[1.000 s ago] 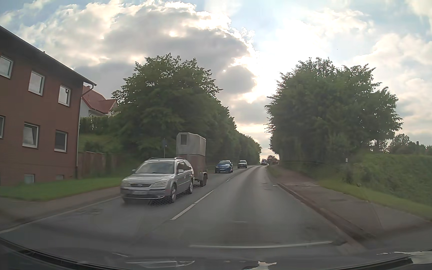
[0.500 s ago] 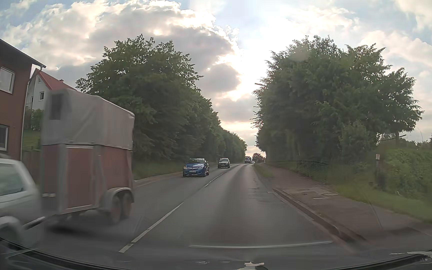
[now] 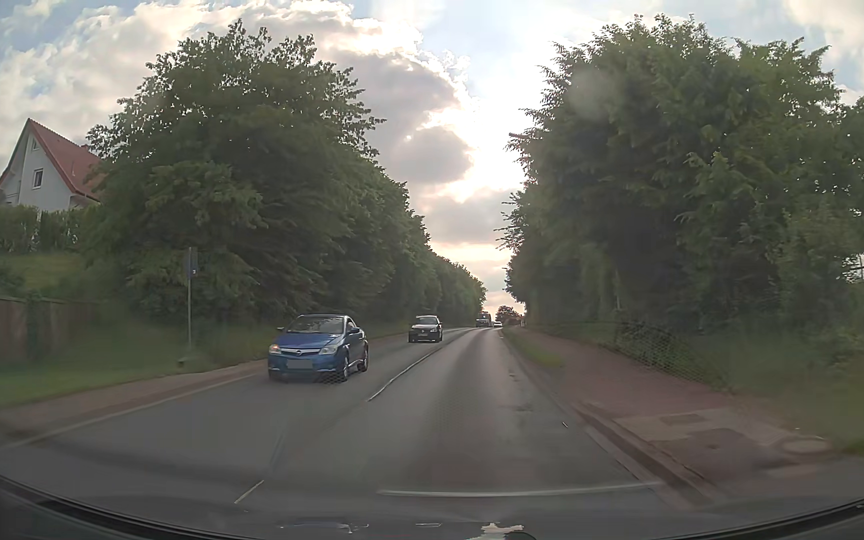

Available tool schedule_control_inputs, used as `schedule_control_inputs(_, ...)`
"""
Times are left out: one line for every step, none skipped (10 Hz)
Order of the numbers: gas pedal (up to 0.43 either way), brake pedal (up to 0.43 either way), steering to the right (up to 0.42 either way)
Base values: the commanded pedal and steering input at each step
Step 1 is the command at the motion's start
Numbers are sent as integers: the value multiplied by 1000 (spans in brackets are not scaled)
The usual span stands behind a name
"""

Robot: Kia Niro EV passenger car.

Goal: Follow the waypoints while adhering to traffic rules and regulations

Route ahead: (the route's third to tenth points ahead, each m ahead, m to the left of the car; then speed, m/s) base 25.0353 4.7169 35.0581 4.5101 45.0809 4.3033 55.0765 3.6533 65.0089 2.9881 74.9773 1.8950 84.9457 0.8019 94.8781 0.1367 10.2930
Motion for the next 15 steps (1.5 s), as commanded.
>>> schedule_control_inputs(331, 0, 3)
schedule_control_inputs(331, 0, 3)
schedule_control_inputs(331, 0, 3)
schedule_control_inputs(331, 0, 4)
schedule_control_inputs(331, 0, 6)
schedule_control_inputs(331, 0, 8)
schedule_control_inputs(331, 0, 6)
schedule_control_inputs(319, 0, 5)
schedule_control_inputs(319, 0, 5)
schedule_control_inputs(319, 0, 5)
schedule_control_inputs(319, 0, 5)
schedule_control_inputs(319, 0, 5)
schedule_control_inputs(319, 0, 5)
schedule_control_inputs(319, 0, 5)
schedule_control_inputs(319, 0, 5)
